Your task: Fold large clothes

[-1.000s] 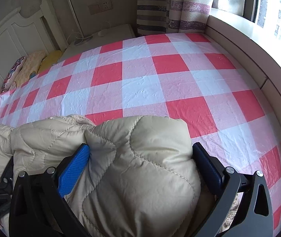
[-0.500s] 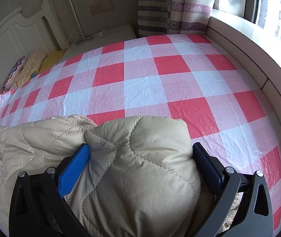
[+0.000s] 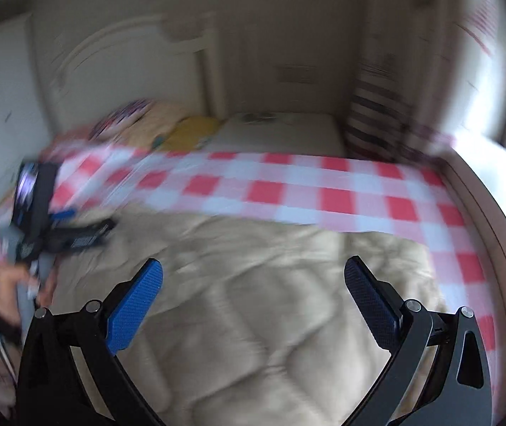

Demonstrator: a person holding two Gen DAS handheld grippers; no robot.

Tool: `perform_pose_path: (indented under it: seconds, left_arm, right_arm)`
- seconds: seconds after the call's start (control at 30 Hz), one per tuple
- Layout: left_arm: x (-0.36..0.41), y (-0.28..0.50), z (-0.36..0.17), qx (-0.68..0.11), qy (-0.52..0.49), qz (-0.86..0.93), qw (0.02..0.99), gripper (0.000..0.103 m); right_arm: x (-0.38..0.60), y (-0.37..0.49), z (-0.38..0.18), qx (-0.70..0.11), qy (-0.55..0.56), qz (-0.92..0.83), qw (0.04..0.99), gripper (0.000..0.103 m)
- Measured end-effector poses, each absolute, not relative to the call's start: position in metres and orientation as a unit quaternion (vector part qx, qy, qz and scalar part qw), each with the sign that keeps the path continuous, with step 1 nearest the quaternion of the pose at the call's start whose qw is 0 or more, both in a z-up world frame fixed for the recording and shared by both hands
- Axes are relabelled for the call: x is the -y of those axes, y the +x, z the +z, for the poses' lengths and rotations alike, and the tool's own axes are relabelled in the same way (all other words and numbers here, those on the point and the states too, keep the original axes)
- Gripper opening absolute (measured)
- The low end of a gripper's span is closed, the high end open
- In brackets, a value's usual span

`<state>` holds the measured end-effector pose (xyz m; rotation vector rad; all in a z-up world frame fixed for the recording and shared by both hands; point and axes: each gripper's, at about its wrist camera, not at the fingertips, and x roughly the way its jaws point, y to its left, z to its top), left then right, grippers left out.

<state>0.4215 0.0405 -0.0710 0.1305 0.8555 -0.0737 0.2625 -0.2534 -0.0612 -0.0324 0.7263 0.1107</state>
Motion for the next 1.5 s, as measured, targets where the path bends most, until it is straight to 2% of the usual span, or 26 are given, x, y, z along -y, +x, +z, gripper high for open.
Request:
perform_pose_path:
  seconds: [0.1, 0.13, 0.3, 0.4, 0.53, 0.6, 0.63, 0.73, 0.9, 1.2, 1.37, 1.5]
  left_arm:
    - [-0.042, 0.421, -0.071, -0.413, 0.059, -0.036, 0.908, 0.101]
    - [-0.043, 0.421, -0.071, -0.413, 0.056, -0.037, 0.908, 0.101]
    - [-0.049, 0.423, -0.072, -0.418, 0.041, -0.043, 0.906, 0.101]
    - [-0.051, 0.421, -0.071, -0.416, 0.034, -0.043, 0.908, 0.101]
    - [-0.054, 0.423, -0.072, -0.421, 0.02, -0.052, 0.905, 0.101]
    - [-0.055, 0.423, -0.073, -0.422, 0.015, -0.054, 0.905, 0.101]
    - [-0.056, 0.422, -0.073, -0.421, 0.012, -0.053, 0.906, 0.101]
    - [-0.059, 0.418, -0.073, -0.419, 0.001, -0.051, 0.907, 0.101]
    - [-0.067, 0.411, -0.072, -0.42, -0.016, -0.051, 0.906, 0.101]
    - [-0.072, 0.393, -0.073, -0.421, -0.031, -0.039, 0.905, 0.101]
    - [-0.071, 0.4, -0.07, -0.437, -0.021, -0.036, 0.898, 0.101]
    - [-0.061, 0.368, -0.037, -0.402, 0.022, 0.043, 0.915, 0.101]
  right_arm:
    - [0.221, 0.278, -0.118, -0.42, -0.081, 0.057, 0.902, 0.099]
    - [0.219, 0.279, -0.127, -0.412, -0.07, 0.065, 0.906, 0.099]
    - [0.242, 0.28, -0.117, -0.428, -0.031, 0.075, 0.9, 0.098]
    - [0.285, 0.276, -0.101, -0.405, -0.013, 0.006, 0.914, 0.098]
    - [0.369, 0.268, -0.116, -0.409, 0.079, -0.1, 0.904, 0.098]
    - [0.405, 0.272, -0.134, -0.436, 0.182, -0.082, 0.877, 0.098]
    - [0.408, 0.273, -0.135, -0.439, 0.189, -0.081, 0.875, 0.098]
    - [0.39, 0.281, -0.135, -0.449, 0.127, -0.093, 0.88, 0.099]
    - [0.401, 0.28, -0.136, -0.446, 0.159, -0.069, 0.878, 0.099]
    - [0.394, 0.28, -0.136, -0.457, 0.147, -0.029, 0.877, 0.099]
    - [0.395, 0.271, -0.128, -0.441, 0.157, -0.037, 0.883, 0.098]
    - [0.381, 0.223, -0.088, -0.373, 0.146, -0.029, 0.916, 0.098]
